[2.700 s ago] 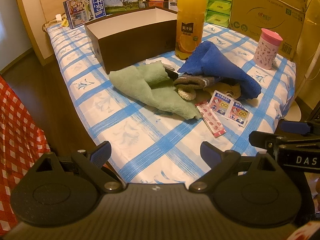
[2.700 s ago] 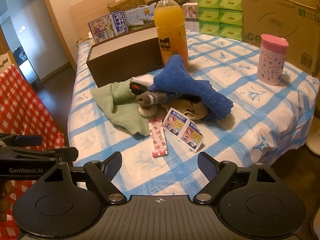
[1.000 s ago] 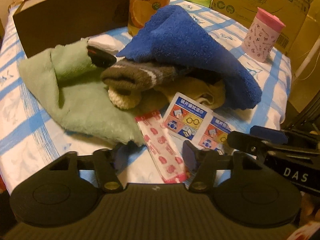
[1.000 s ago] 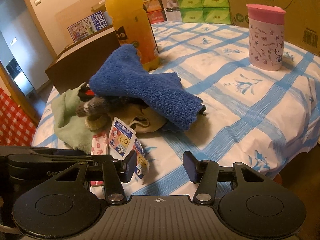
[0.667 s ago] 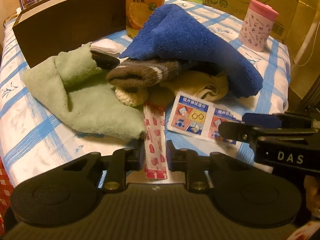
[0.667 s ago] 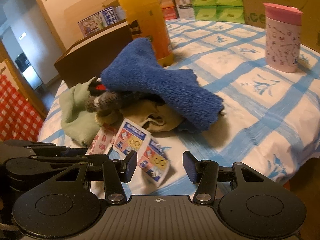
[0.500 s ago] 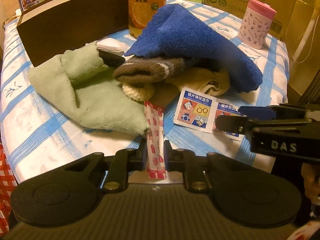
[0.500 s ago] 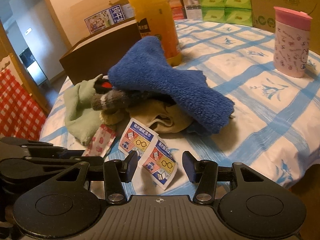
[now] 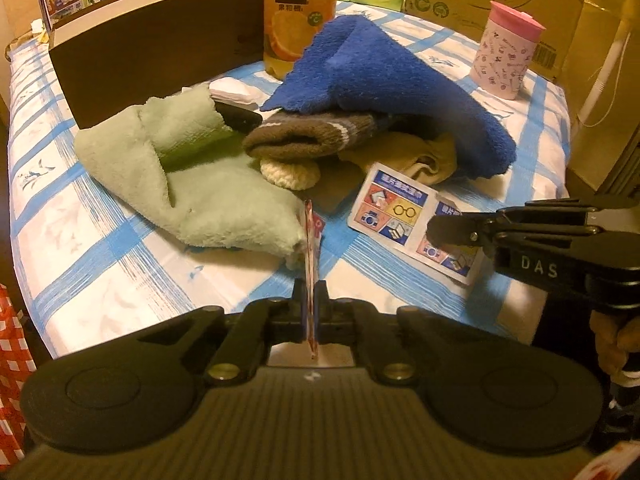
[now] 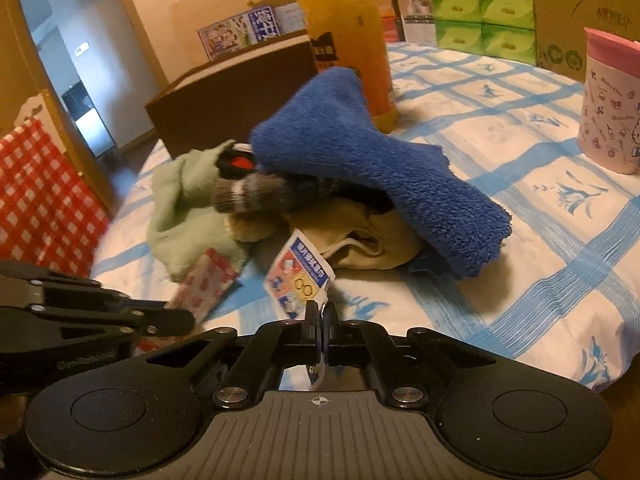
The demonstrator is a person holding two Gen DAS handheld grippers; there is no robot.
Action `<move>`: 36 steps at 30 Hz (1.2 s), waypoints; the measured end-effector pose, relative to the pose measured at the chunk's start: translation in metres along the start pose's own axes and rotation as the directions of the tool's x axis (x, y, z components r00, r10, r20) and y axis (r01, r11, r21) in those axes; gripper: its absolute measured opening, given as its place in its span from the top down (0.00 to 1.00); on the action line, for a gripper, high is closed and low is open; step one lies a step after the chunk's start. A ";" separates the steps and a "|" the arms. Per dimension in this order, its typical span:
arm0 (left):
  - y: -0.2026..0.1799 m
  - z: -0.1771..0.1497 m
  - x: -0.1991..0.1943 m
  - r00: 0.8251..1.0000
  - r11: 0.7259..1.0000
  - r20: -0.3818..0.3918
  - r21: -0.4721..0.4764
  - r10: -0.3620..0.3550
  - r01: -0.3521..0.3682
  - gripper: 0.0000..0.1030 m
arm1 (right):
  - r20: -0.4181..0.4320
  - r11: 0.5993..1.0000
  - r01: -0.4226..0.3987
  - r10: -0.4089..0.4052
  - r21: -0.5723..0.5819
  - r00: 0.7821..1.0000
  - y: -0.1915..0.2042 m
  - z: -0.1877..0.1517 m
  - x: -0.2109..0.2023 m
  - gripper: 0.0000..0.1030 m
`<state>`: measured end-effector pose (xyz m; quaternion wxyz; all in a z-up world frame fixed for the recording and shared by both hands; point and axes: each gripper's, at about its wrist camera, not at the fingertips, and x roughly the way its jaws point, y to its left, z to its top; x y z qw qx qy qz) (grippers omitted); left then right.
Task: Organize soft objects
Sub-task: 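Grasp the pink-and-white strip packet with the left gripper while the right grasps the printed card packets, then carry the strip and card packets in both grippers over the brown box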
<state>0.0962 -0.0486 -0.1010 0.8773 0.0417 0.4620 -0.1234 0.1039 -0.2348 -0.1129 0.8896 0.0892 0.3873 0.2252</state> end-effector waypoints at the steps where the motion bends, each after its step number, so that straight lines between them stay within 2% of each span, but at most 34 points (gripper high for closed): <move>1: 0.000 -0.001 -0.002 1.000 1.000 0.002 0.002 -0.003 0.003 0.98 | 0.007 1.000 -0.006 0.006 0.002 1.000 0.002 0.000 -0.004 0.99; 12: 0.008 -0.006 -0.047 0.997 1.000 0.079 -0.015 -0.023 0.024 0.98 | 0.070 0.999 -0.048 0.048 -0.004 0.996 0.032 0.007 -0.042 1.00; 20: 0.035 0.014 -0.072 0.988 0.997 0.156 -0.080 0.010 0.003 0.98 | 0.131 0.997 -0.062 0.066 -0.038 0.989 0.056 0.035 -0.053 1.00; 28: 0.071 0.060 -0.085 0.964 0.991 0.256 -0.130 0.067 -0.034 0.98 | 0.190 0.995 -0.060 0.073 -0.078 0.979 0.076 0.088 -0.034 1.00; 36: 0.108 0.131 -0.083 0.936 0.983 0.335 -0.176 0.110 -0.052 0.98 | 0.275 0.995 -0.055 0.075 -0.082 0.958 0.090 0.157 -0.002 1.00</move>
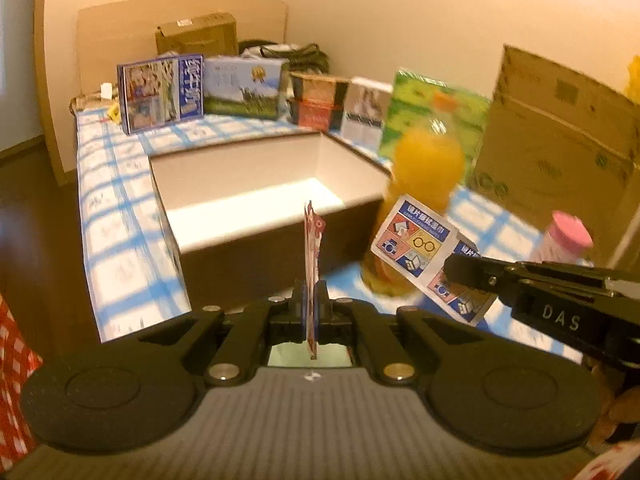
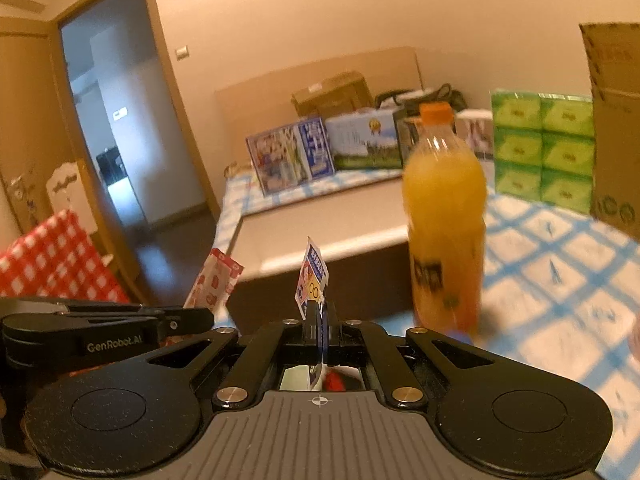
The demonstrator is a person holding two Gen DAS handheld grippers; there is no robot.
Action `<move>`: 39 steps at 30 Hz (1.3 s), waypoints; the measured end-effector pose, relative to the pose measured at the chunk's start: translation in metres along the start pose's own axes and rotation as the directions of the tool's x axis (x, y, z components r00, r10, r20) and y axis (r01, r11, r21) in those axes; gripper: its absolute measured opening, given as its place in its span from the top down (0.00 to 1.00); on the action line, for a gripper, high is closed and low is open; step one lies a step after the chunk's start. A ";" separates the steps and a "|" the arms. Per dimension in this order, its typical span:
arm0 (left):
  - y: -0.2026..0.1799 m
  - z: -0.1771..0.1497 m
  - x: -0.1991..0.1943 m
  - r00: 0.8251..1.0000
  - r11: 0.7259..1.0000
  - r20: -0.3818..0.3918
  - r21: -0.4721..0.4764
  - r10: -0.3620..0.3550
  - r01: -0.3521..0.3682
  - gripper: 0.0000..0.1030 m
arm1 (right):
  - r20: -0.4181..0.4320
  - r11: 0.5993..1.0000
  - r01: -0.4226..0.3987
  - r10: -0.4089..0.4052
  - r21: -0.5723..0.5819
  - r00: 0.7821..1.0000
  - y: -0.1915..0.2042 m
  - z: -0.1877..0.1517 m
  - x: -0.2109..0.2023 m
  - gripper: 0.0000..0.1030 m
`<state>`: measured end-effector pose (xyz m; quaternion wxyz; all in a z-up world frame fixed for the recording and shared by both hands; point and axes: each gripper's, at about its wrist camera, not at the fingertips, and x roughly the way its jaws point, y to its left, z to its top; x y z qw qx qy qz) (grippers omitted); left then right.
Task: Organize soft objects
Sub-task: 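Carry the strip and card packets in both grippers over the brown box, then open both grippers to drop the packets into the brown box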
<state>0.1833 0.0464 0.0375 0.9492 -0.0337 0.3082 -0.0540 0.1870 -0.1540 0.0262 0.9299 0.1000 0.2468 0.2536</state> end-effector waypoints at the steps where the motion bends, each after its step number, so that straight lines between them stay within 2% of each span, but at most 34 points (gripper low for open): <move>1: 0.003 0.009 0.006 1.000 1.000 0.008 -0.005 0.000 0.000 0.98 | 0.009 1.000 0.003 -0.003 0.000 1.000 0.001 0.008 0.008 1.00; 8: 0.027 0.060 0.062 0.999 0.999 0.023 -0.035 0.022 -0.021 0.98 | 0.032 1.000 0.012 -0.012 -0.009 0.999 0.002 0.047 0.082 1.00; 13: 0.050 0.076 0.102 0.998 0.997 0.007 -0.046 0.064 -0.064 0.98 | 0.018 0.999 0.034 -0.034 -0.035 0.999 -0.002 0.061 0.137 1.00; 19: 0.076 0.080 0.146 0.994 0.992 -0.059 -0.083 0.087 -0.092 0.98 | -0.025 0.997 0.062 -0.064 -0.046 0.998 -0.010 0.063 0.191 1.00; 25: 0.084 0.078 0.184 0.990 0.991 -0.112 -0.087 0.089 -0.099 0.98 | -0.056 0.994 0.096 -0.099 -0.050 0.994 -0.021 0.059 0.228 1.00; 35: 0.088 0.084 0.221 0.983 0.990 -0.161 -0.092 0.090 -0.106 0.96 | -0.048 0.989 0.143 -0.144 -0.030 0.988 -0.032 0.064 0.254 0.99; 37: 0.093 0.085 0.226 0.981 0.989 -0.177 -0.111 0.079 -0.100 0.86 | -0.070 0.989 0.150 -0.150 -0.010 0.986 -0.035 0.065 0.263 0.98; 38: 0.095 0.085 0.228 0.979 0.988 -0.187 -0.118 0.076 -0.099 0.68 | -0.089 0.987 0.160 -0.160 -0.008 0.983 -0.035 0.065 0.266 0.94; 39: 0.097 0.084 0.229 0.978 0.987 -0.192 -0.122 0.079 -0.103 0.57 | -0.104 0.986 0.165 -0.165 -0.011 0.981 -0.036 0.064 0.269 0.87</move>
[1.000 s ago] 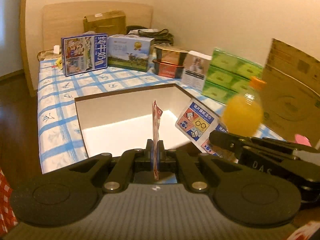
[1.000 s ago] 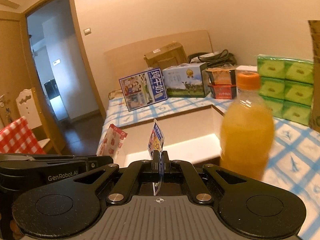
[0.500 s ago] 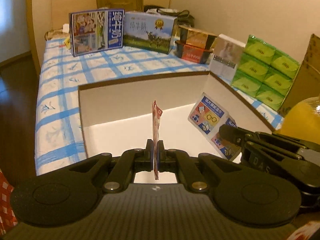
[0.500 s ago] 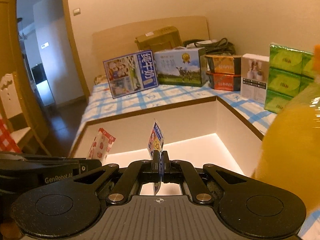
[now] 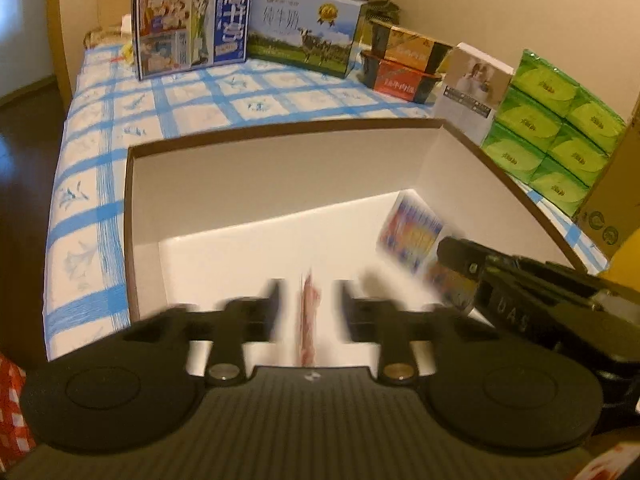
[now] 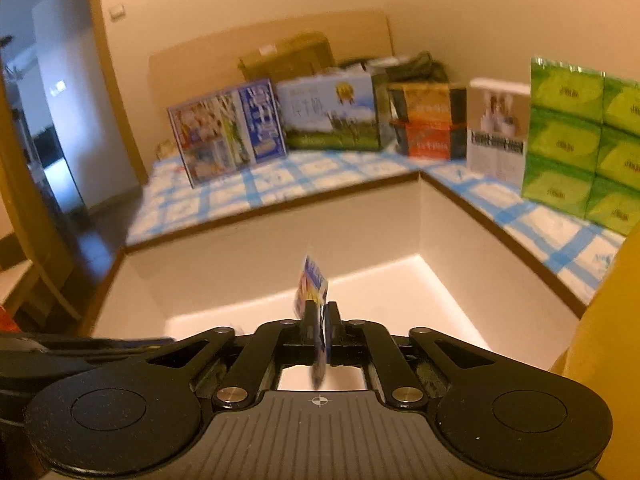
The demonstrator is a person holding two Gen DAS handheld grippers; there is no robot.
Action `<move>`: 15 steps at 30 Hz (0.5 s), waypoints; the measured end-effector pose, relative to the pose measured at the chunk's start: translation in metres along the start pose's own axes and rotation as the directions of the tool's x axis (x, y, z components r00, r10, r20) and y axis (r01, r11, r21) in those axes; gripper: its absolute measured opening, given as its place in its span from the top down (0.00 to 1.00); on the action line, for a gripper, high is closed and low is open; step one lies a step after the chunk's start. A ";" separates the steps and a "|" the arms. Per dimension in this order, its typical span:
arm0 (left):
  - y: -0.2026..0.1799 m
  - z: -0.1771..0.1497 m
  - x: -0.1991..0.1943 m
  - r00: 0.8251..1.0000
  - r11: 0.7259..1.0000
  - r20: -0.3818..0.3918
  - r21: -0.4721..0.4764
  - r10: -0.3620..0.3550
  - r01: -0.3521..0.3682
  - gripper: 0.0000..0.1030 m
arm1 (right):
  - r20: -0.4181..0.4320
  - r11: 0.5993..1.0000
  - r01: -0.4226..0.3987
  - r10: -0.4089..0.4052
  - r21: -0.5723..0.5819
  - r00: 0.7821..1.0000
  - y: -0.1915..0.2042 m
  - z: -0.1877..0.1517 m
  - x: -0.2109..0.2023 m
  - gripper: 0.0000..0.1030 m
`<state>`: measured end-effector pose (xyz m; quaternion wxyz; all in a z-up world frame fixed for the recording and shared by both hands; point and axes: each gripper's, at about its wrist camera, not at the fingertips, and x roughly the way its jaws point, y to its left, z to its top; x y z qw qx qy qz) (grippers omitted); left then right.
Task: Organize soft objects
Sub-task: 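Open both grippers to drop the packets into the brown box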
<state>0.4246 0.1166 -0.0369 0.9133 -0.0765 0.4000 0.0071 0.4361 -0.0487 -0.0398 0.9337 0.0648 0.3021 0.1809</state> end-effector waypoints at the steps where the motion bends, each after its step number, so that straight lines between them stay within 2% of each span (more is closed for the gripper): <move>1: 0.001 -0.001 0.000 1.000 1.000 0.005 0.004 0.005 -0.005 0.57 | -0.007 1.000 -0.004 0.004 -0.007 1.000 0.000 -0.002 0.001 0.81; 3: 0.001 -0.003 -0.002 1.000 0.999 0.013 0.029 0.027 -0.027 0.57 | -0.008 1.000 -0.001 0.001 -0.021 1.000 0.001 -0.006 0.000 0.64; 5: 0.004 -0.004 -0.004 0.999 0.999 0.011 0.031 0.035 -0.035 0.57 | -0.002 0.999 0.001 -0.001 -0.038 1.000 0.002 -0.010 -0.003 0.58; 15: 0.011 -0.009 -0.035 0.999 0.999 0.026 0.025 0.019 -0.020 0.57 | 0.013 0.999 -0.039 0.040 -0.032 0.999 0.013 -0.011 -0.031 0.55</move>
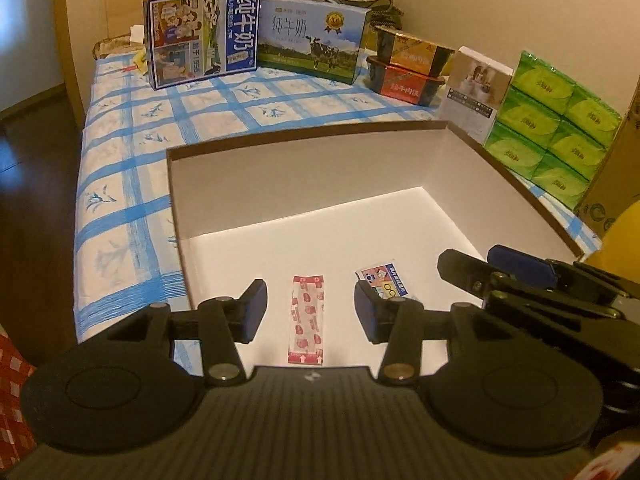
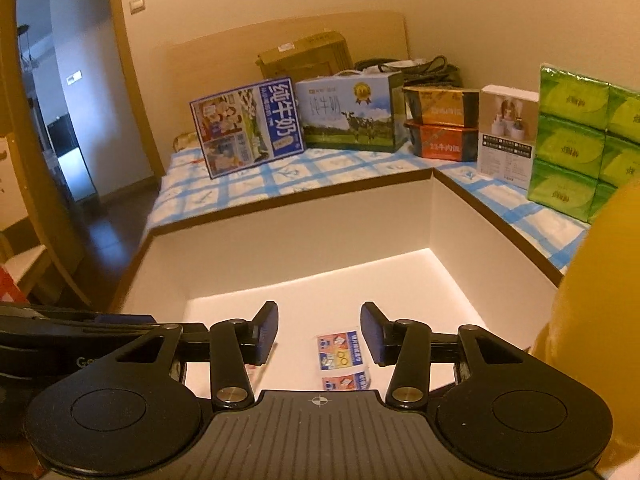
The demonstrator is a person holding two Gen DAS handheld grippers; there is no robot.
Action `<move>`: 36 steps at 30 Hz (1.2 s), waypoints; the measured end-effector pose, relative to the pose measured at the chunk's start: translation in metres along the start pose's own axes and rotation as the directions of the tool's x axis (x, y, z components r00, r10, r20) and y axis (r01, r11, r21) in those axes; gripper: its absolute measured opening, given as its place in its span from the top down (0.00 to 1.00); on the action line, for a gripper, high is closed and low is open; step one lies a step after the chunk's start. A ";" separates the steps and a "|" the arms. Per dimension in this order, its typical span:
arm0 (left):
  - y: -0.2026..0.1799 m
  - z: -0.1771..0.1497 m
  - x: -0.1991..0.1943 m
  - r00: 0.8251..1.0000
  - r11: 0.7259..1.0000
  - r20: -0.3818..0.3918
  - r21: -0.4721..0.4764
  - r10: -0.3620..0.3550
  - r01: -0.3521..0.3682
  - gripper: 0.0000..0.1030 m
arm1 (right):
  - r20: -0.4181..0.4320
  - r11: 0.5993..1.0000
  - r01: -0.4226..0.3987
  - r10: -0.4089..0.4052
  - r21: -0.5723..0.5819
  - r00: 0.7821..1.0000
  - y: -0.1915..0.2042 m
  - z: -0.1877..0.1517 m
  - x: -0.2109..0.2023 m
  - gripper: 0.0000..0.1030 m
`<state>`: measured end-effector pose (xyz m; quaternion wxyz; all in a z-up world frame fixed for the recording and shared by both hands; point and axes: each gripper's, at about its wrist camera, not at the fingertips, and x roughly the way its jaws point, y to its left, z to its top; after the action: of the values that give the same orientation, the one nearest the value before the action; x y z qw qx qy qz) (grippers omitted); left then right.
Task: Organize soft objects
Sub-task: 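Open both grippers to drop the packets into the brown box, then move both tools back to the pile of cloths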
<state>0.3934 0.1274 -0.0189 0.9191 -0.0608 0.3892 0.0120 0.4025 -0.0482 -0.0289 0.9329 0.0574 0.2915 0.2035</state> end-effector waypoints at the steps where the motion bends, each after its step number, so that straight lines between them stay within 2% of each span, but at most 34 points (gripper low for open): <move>1: 0.000 0.000 -0.005 1.000 1.000 0.004 0.000 -0.002 0.002 0.57 | 0.004 1.000 -0.001 0.001 0.003 1.000 0.001 0.000 -0.005 0.55; 12: -0.011 -0.011 -0.067 0.999 1.000 0.033 0.004 -0.017 0.017 0.57 | 0.036 1.000 -0.008 0.007 0.025 0.999 0.009 0.004 -0.066 0.54; 18: -0.024 -0.037 -0.108 0.999 0.999 0.024 0.004 -0.048 0.048 0.57 | 0.050 0.999 -0.018 0.016 0.035 0.999 0.010 -0.005 -0.116 0.53; 28: -0.052 -0.086 -0.175 0.998 0.998 0.023 0.030 -0.062 0.061 0.56 | 0.048 0.997 -0.015 0.011 0.073 0.999 0.004 -0.035 -0.200 0.50; 36: -0.064 -0.123 -0.218 0.996 0.997 0.029 0.008 -0.080 0.080 0.56 | 0.060 0.994 -0.013 0.007 0.111 0.998 0.002 -0.062 -0.261 0.46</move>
<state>0.1576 0.0540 0.0591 0.9247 -0.0730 0.3728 -0.0253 0.1719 -0.1551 0.0567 0.9355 0.1169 0.2740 0.1898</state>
